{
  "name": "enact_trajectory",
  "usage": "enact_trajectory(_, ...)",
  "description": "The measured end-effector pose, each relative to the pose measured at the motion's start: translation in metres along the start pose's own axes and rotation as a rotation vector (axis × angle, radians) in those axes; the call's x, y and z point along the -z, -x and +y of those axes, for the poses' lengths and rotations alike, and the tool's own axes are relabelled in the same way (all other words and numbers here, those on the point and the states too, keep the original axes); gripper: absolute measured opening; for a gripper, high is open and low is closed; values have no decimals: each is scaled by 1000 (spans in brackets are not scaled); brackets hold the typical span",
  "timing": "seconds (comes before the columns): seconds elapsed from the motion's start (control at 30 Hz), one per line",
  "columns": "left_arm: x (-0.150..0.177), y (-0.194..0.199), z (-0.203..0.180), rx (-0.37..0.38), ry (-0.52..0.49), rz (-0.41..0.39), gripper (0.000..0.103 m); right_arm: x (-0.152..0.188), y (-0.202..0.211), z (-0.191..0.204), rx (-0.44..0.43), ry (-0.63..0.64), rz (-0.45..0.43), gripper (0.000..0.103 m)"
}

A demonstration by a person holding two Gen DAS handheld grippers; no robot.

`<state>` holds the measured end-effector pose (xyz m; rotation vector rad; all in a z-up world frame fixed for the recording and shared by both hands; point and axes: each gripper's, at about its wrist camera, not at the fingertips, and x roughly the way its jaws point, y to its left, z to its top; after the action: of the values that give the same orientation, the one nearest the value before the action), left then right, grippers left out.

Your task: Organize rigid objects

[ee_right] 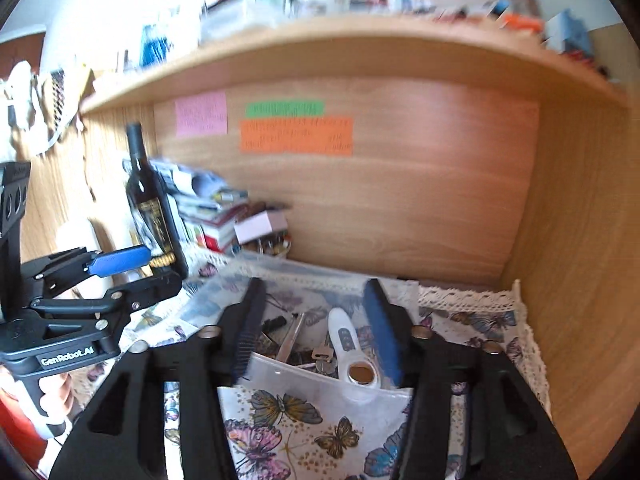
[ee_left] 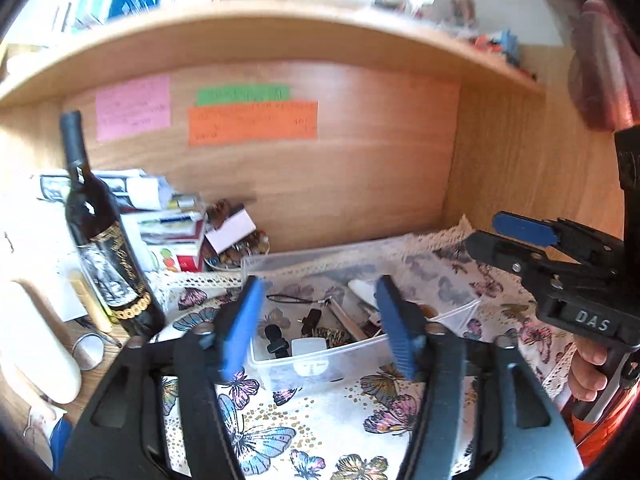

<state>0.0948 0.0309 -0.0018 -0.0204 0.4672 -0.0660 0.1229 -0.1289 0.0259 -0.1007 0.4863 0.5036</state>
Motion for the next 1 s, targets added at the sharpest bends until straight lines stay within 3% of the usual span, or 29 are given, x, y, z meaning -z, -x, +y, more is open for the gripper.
enact_trajectory(0.07, 1, 16, -3, -18, -3, -36, 77, 0, 13, 1, 7, -4, -32, 67)
enact_trajectory(0.2, 4, 41, -8, -45, -11, -99, 93, 4, 35, 3, 25, -9, -73, 83)
enact_trajectory(0.37, 8, 63, -12, -41, -2, -144, 98, 9, 56, 4, 47, -36, -110, 97)
enact_trajectory(0.5, 10, 73, -15, -31, -2, -161, 100, 13, 64, 8, 77, -35, -130, 101)
enact_trajectory(1.0, 12, 84, -17, -14, 10, -181, 100, 16, 74, 13, 62, -46, -138, 103)
